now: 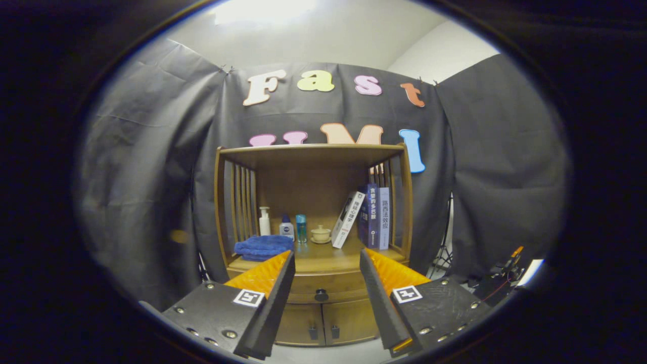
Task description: Pull open the drawer, take out the items inside it, and place them on the countertop above the cabinet.
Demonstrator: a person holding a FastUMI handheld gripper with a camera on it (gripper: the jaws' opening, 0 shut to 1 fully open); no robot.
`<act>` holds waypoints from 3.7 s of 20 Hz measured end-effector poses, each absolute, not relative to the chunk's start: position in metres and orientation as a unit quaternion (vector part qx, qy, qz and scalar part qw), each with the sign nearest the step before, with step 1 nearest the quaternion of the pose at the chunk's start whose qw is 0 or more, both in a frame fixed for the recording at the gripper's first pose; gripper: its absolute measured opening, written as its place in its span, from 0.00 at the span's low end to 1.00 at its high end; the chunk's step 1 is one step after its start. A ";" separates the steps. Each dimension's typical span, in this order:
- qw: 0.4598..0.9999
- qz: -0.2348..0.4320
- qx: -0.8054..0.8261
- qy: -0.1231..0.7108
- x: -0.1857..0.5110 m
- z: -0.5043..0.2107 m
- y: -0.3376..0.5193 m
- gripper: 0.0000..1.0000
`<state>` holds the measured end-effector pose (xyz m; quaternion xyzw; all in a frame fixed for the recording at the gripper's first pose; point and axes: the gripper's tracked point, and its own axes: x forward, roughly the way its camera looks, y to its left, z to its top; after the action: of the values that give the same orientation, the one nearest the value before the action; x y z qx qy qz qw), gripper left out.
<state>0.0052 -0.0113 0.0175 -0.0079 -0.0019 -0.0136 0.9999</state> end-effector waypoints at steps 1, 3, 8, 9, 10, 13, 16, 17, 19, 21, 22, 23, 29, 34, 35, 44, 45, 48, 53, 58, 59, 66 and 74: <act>1.000 -0.011 -0.009 -0.003 0.007 0.017 -0.010 0.77; 1.000 -0.007 -0.015 -0.001 0.014 0.012 -0.007 0.78; 0.999 0.015 -0.051 0.007 0.045 -0.014 0.006 0.77; 0.998 0.020 -0.056 0.008 0.052 -0.020 0.009 0.77; 0.998 0.027 -0.060 0.009 0.061 -0.028 0.013 0.77; 0.997 0.024 -0.072 0.017 0.089 -0.055 0.014 0.77; 0.997 0.039 -0.055 0.041 0.122 -0.095 0.023 0.77; 0.997 0.047 -0.044 0.050 0.131 -0.109 0.026 0.77; 0.996 0.065 -0.020 0.064 0.151 -0.132 0.032 0.77; 0.994 0.066 -0.004 0.086 0.168 -0.159 0.030 0.77; 0.994 0.053 -0.002 0.099 0.176 -0.173 0.022 0.77; 0.992 0.044 0.000 0.115 0.182 -0.186 0.017 0.77; 0.981 0.008 -0.011 0.193 0.218 -0.246 -0.006 0.54; 0.977 0.002 -0.006 0.213 0.225 -0.265 -0.012 0.51; 0.977 0.003 -0.004 0.215 0.225 -0.264 -0.011 0.43; 0.974 -0.003 -0.011 0.225 0.220 -0.265 -0.011 0.28; 0.974 -0.005 -0.010 0.225 0.217 -0.264 -0.011 0.28; 0.975 -0.015 -0.002 0.222 0.200 -0.263 -0.010 0.28; 0.975 -0.028 -0.011 0.219 0.162 -0.258 -0.014 0.28; 0.977 -0.033 -0.003 0.211 0.119 -0.252 -0.018 0.28; 0.977 -0.035 -0.005 0.210 0.112 -0.250 -0.019 0.28; 0.973 -0.046 -0.018 0.226 0.070 -0.254 -0.023 0.28; 0.969 -0.076 -0.008 0.234 0.031 -0.256 -0.025 0.28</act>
<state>0.0309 -0.0254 -0.2558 -0.0078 0.2344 -0.0759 0.9691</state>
